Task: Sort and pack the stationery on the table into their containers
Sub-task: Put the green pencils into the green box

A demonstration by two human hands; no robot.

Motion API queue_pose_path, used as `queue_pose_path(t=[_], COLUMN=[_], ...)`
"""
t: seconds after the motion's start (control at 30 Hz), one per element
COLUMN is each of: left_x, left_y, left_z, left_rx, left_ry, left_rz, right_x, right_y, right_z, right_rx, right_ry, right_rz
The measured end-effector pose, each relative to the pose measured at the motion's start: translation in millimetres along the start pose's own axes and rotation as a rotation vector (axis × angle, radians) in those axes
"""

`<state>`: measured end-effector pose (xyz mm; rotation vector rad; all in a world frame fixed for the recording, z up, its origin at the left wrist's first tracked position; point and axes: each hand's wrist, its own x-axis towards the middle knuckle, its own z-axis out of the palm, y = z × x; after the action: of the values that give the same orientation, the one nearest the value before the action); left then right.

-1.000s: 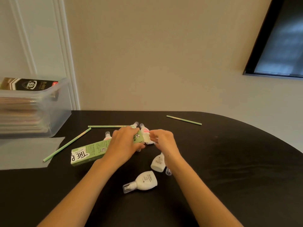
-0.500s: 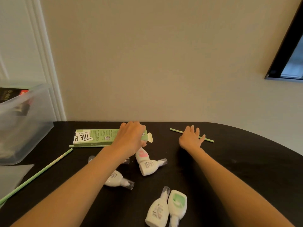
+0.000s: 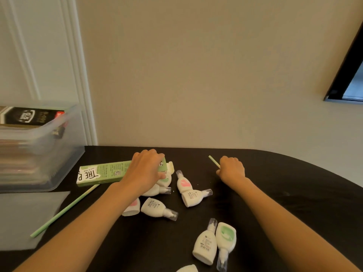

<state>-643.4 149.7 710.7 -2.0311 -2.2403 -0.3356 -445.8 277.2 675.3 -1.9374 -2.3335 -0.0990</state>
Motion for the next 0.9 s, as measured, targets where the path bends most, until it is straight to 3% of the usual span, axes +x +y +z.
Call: queue_pose_path(t=[0.2,0.27,0.37,0.43,0.6,0.9], left_x=[-55,-77,-109,-125,-164,-185], left_y=[-21,-29,-40,-44,-52,-59], left_z=[-20,-26,-29,-29,-34,-38], left_rx=[-0.030,-0.147,-0.330,-0.381,-0.482,-0.642], left_ry=[-0.070,-0.124,-0.150,-0.145,-0.090,-0.027], left_rz=[-0.006,-0.018,-0.049,-0.044,0.031,0.027], right_x=[-46,-66,-108,-131,-176,-211], right_y=[-49,-71,-97,-105,-121,-125], right_z=[-51,-63,-76,-74,-54,-59], right_rx=[0.389,0.761,1.440,1.666,1.822,1.985], right_ry=[0.255,0.188,-0.048,-0.082,0.006,0.065], right_rz=[-0.009,0.032,0.122,0.169,0.258,0.248])
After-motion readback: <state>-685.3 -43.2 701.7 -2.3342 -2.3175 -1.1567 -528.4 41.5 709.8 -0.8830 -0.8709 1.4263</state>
